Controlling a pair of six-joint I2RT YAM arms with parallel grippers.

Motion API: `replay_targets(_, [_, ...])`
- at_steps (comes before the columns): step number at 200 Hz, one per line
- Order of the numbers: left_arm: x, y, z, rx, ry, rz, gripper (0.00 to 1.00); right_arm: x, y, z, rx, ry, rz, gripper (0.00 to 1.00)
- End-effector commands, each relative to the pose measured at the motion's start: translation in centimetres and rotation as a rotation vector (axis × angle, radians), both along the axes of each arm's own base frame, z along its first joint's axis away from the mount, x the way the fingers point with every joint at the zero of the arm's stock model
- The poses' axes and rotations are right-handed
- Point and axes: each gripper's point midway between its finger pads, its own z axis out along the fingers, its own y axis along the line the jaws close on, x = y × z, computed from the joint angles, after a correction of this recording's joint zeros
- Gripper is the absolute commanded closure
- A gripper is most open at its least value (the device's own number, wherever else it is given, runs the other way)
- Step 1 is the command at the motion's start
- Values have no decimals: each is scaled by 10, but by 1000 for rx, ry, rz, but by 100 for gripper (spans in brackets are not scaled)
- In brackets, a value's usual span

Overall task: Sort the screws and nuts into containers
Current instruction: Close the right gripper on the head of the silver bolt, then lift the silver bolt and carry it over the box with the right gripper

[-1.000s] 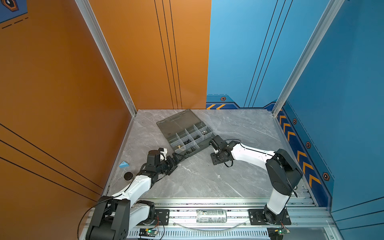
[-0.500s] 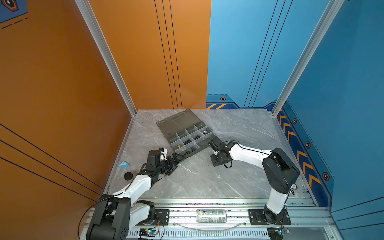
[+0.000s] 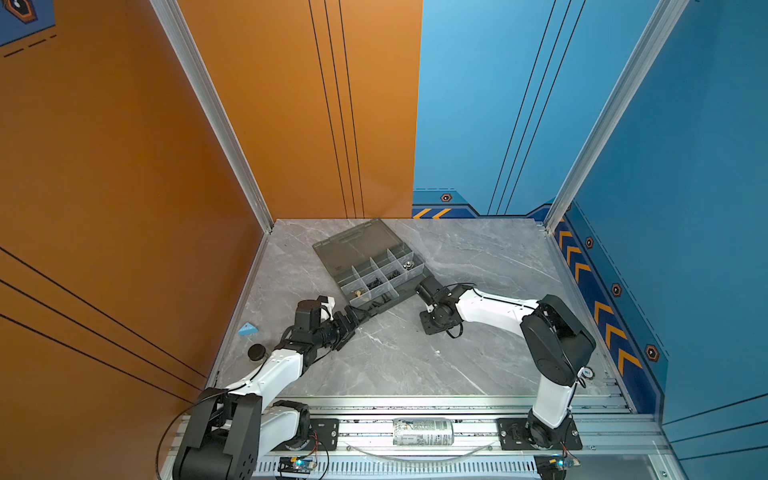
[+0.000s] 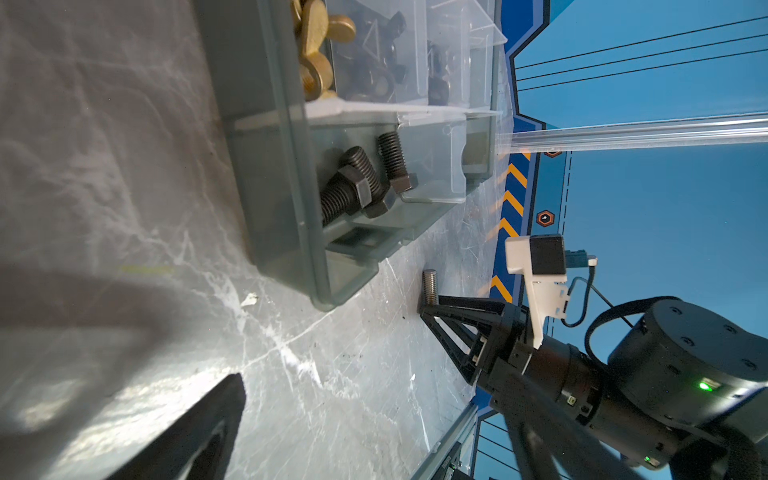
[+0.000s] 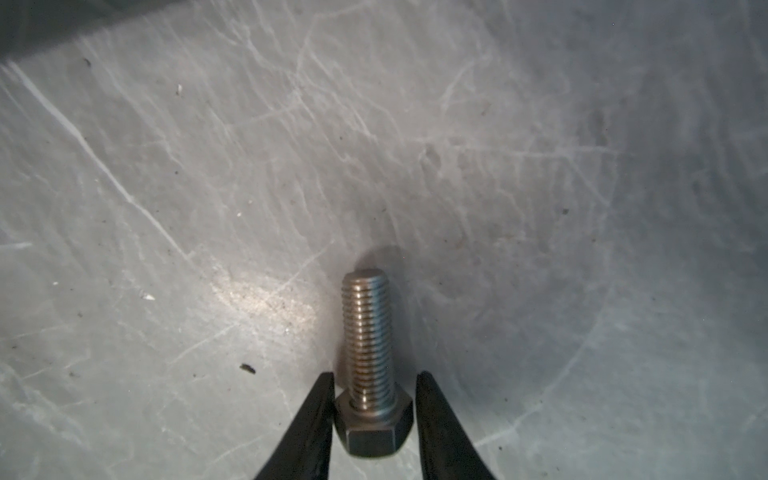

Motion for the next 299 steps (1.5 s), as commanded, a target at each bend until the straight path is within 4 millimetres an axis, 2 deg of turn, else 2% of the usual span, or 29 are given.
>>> replay_targets(1, [0, -1, 2, -7, -13, -14, 2, -9, -4, -9, -26, 47, -7, 70])
replay_targets(50, [0, -1, 2, -9, -14, -13, 2, -7, -4, -4, -8, 44, -6, 90])
replay_targets(109, [0, -1, 3, -10, -15, -14, 2, -4, 2, 27, 76, 5, 29, 96])
replay_targets(115, [0, -1, 2, -9, -14, -14, 2, 4, -5, 31, 87, -4, 6, 96])
replay_targets(137, [0, -1, 3, -9, -16, -14, 2, 9, 0, 45, 154, -4, 45, 96])
replay_targets(174, [0, -1, 3, -10, -15, -14, 2, 28, 2, 73, 232, -40, 68, 96])
replay_targets(218, [0, -1, 5, -14, -21, -13, 2, 61, 18, 106, 304, -110, 95, 96])
replay_targets(258, [0, 0, 7, -14, -23, -8, 2, 89, 37, 114, 337, -133, 110, 96])
replay_targets(299, [-1, 1, 10, -7, -32, -8, 2, 112, 54, 102, 338, -115, 119, 96])
